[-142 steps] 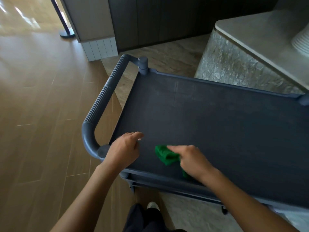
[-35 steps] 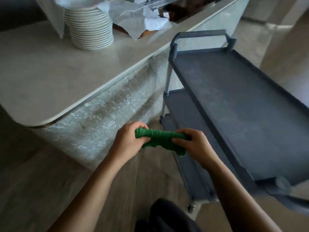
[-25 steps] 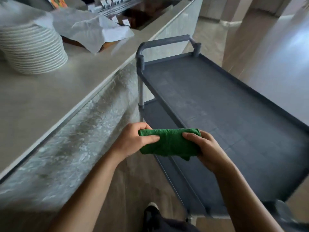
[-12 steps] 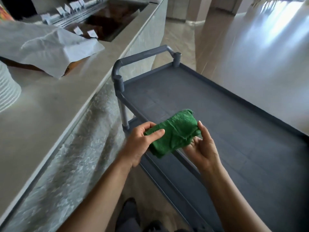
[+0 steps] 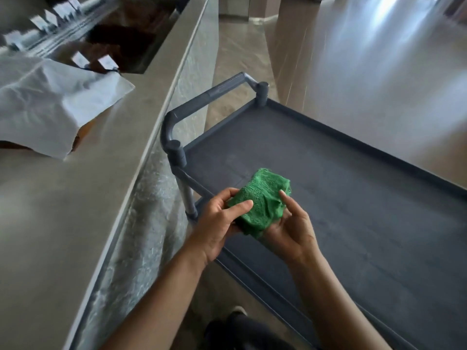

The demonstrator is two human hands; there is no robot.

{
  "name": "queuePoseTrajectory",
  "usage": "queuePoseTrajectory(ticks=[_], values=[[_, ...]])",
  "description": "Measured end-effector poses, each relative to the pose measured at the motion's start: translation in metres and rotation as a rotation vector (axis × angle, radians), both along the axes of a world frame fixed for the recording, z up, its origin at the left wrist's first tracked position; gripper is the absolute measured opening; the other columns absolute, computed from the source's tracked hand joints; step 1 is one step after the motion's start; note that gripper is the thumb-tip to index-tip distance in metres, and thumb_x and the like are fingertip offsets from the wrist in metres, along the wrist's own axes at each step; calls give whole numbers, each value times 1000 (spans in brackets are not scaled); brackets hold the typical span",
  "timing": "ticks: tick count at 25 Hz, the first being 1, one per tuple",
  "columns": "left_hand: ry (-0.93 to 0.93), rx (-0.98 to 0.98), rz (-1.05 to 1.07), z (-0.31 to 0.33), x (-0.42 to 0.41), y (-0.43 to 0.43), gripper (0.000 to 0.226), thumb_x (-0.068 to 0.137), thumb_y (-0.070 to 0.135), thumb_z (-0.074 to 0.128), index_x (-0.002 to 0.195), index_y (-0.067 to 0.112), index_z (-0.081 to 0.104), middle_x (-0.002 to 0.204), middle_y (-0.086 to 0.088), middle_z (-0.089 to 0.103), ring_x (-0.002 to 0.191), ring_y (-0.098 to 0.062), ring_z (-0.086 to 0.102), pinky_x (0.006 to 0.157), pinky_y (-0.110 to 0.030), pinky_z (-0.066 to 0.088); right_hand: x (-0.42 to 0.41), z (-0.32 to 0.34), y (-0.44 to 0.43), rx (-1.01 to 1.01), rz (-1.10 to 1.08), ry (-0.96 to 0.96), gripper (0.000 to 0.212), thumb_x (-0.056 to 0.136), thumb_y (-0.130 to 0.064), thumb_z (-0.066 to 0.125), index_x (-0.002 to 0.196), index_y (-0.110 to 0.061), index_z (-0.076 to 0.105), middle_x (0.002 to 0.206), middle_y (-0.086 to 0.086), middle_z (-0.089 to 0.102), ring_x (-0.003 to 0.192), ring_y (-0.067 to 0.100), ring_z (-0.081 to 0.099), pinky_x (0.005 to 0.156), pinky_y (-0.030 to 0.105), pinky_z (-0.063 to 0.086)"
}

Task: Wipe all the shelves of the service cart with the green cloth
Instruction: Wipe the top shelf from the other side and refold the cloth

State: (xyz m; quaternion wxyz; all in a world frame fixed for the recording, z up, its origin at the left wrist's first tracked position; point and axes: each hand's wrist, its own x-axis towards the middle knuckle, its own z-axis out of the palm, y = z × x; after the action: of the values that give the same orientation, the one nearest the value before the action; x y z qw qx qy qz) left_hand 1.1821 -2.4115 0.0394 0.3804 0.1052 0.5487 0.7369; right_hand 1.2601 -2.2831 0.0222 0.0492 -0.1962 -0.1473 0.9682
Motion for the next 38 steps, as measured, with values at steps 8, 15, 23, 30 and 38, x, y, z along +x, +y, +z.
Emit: queuePoseTrajectory(ticks=[8,15,23,30,38], values=[[70,-244,111,-26,-63,35,10,86,8,66,96,12,65,89,-7,68,78,-19,67,70,-37,58,-69,-9,45,73,-48,-240,54,83,-2,47,136,3,44,132,23,53,113,34,57,96,50,46],[634,-565,291,-43,-135,35,8,88,9,62,94,15,62,90,-3,64,77,-9,60,73,-15,48,-129,-13,76,460,-139,-378,46,86,13,40,123,-11,55,110,18,62,99,34,62,85,49,52],[1197,-657,543,-53,-229,25,21,76,-10,57,93,0,65,104,-18,54,88,-32,54,74,-27,43,-227,-40,77,1819,-42,-679,73,81,8,41,145,-26,29,134,12,51,113,30,53,93,42,45],[1332,-787,536,-74,-259,23,52,68,-4,65,120,1,60,127,-26,49,115,-44,46,100,-43,33,-252,-99,55,2223,382,-802,67,92,-3,44,151,-17,16,159,11,9,146,33,0,115,54,-2],[1085,-798,476,-79,-260,27,76,72,0,63,143,8,39,139,-27,38,125,-43,40,103,-41,35,-257,-93,38,2307,497,-846,64,94,-1,33,151,-19,11,156,23,7,143,44,3,112,61,0]])
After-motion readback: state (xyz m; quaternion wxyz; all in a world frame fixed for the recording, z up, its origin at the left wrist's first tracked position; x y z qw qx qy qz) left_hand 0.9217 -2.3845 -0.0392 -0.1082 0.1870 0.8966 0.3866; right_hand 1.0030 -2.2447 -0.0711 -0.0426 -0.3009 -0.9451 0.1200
